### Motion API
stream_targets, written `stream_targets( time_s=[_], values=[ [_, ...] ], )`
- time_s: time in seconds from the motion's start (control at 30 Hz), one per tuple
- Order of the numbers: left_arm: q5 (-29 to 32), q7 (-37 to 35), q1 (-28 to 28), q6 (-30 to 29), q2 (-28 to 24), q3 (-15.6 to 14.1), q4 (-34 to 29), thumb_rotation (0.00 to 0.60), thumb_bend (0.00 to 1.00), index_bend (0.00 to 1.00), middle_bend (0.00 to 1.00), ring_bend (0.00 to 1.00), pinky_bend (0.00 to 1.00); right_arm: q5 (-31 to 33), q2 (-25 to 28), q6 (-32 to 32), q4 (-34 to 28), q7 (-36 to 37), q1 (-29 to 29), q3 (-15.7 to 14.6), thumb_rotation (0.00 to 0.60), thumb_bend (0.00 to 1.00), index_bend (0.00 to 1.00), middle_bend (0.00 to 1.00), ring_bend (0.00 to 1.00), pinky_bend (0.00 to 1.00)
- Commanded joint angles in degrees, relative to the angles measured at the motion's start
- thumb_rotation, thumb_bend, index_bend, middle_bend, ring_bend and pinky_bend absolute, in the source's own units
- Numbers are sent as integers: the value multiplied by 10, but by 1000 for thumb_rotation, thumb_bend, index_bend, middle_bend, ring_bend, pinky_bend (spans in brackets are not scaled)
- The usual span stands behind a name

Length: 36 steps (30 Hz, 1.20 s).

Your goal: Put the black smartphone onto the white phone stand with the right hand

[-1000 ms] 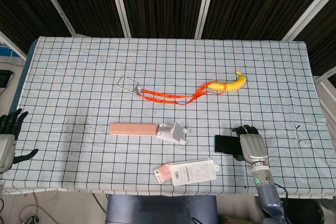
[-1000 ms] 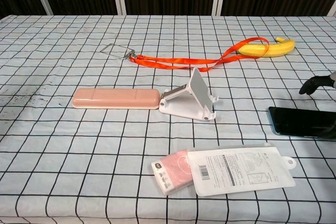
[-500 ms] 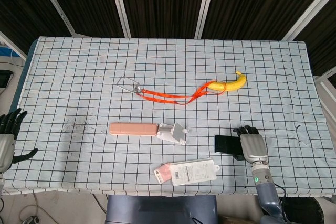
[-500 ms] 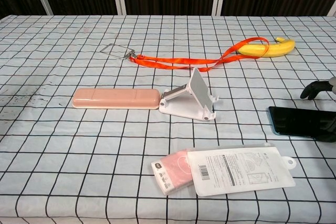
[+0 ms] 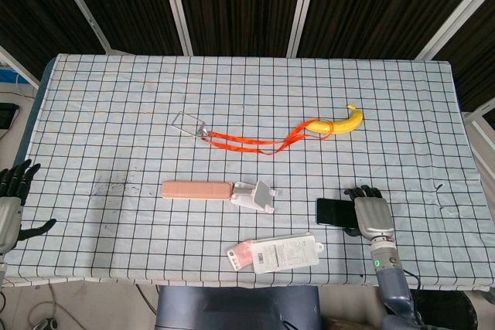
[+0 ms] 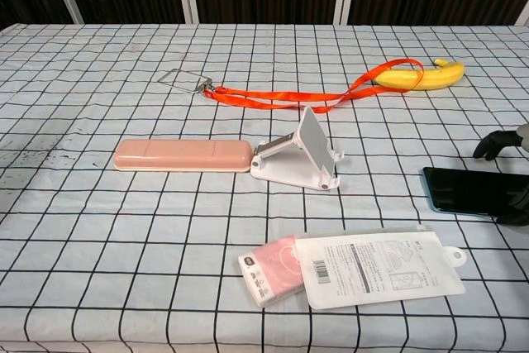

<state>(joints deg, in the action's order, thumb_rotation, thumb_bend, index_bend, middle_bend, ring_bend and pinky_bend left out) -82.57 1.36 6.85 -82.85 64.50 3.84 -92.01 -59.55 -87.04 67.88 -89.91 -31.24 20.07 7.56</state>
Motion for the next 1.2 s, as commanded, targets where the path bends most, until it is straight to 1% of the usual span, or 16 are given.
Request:
stream_targets(
  time_s=[0.03,0.37,1.03,1.2],
  values=[
    [0,0,0,0,0,0,0,600,0,0,0,0,0,2,-1,0,0,0,2,1,600,195,289,274,167,181],
    [-1,-1,0,-1,0,0,0,600,0,0,0,0,0,25,3,-5,-8,-8,10,6,600,195,289,296,187,181],
    [-4,-2,-1,-4,1,-1,2,600,0,0,0,0,0,36,4,-12,-1,-6,18,-2,600,195,289,296,187,181],
    [-3,-2,-1,-3,0,-1,1,600,0,0,0,0,0,47,6,-15,-4,-11,21,-3,600,194,326,335,228,205]
  ],
)
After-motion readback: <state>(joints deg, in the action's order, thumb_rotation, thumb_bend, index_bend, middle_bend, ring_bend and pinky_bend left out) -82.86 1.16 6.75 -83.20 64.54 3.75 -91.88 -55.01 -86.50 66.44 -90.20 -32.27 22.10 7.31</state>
